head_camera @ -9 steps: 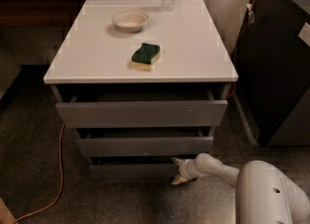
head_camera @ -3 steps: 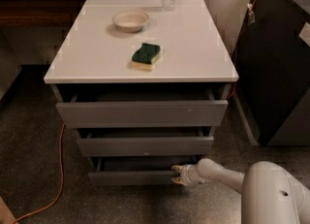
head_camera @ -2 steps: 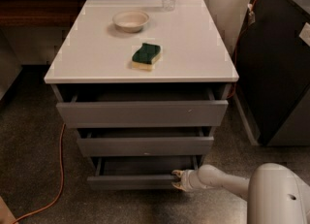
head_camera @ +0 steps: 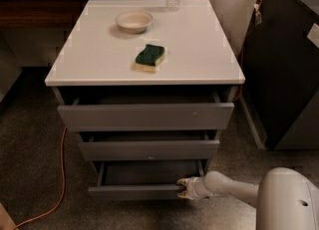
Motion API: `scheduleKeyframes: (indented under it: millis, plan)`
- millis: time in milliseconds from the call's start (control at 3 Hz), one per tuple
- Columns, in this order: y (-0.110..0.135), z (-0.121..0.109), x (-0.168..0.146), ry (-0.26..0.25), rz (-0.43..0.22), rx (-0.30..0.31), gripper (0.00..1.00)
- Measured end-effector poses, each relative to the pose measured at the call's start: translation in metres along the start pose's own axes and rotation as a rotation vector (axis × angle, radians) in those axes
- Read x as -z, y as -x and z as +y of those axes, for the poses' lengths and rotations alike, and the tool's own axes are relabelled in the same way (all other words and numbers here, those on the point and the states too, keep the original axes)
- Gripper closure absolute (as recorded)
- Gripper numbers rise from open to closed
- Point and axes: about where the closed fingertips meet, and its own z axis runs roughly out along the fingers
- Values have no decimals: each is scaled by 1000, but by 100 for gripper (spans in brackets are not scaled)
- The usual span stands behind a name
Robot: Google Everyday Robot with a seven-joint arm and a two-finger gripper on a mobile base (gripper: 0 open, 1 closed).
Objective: Place sponge into bottom drawer
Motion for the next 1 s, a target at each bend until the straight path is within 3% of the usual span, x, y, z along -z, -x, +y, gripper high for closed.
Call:
scheduleKeyframes:
  millis: [333,667,1000]
  plan:
    - [2,28,5,7,3,-23,82]
    - [3,38,12,-4,7,-42,59]
    - [4,39,12,-3,6,-42,29]
